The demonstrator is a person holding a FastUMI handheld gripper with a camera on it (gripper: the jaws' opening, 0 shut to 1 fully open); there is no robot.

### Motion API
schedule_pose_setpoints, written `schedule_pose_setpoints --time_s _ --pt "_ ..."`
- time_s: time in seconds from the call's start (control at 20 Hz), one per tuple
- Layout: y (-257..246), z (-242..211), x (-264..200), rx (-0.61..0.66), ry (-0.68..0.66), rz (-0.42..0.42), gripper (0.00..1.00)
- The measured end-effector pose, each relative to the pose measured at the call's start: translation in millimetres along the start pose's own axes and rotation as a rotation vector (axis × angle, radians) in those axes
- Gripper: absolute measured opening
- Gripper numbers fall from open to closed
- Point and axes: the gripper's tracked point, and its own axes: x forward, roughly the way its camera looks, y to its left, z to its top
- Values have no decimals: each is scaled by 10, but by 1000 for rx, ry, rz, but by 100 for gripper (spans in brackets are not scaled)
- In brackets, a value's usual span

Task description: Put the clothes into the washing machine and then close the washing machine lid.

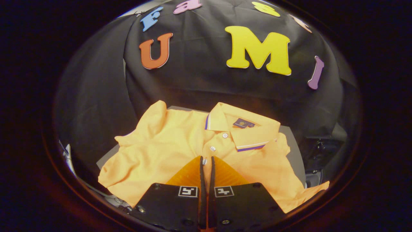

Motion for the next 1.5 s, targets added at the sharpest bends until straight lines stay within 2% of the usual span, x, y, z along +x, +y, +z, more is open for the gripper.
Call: schedule_pose_setpoints --time_s 0.1,0.4,0.8,1.1,1.5 --pt "-15 58 -31 22 11 33 4" --pt "-84 623 -424 34 -94 84 4" --pt "-241 1425 -955 53 -236 112 4" --pt "-790 1459 -1063 62 -259 34 4" --pt "-2114 1333 -1372 141 -278 -138 4"
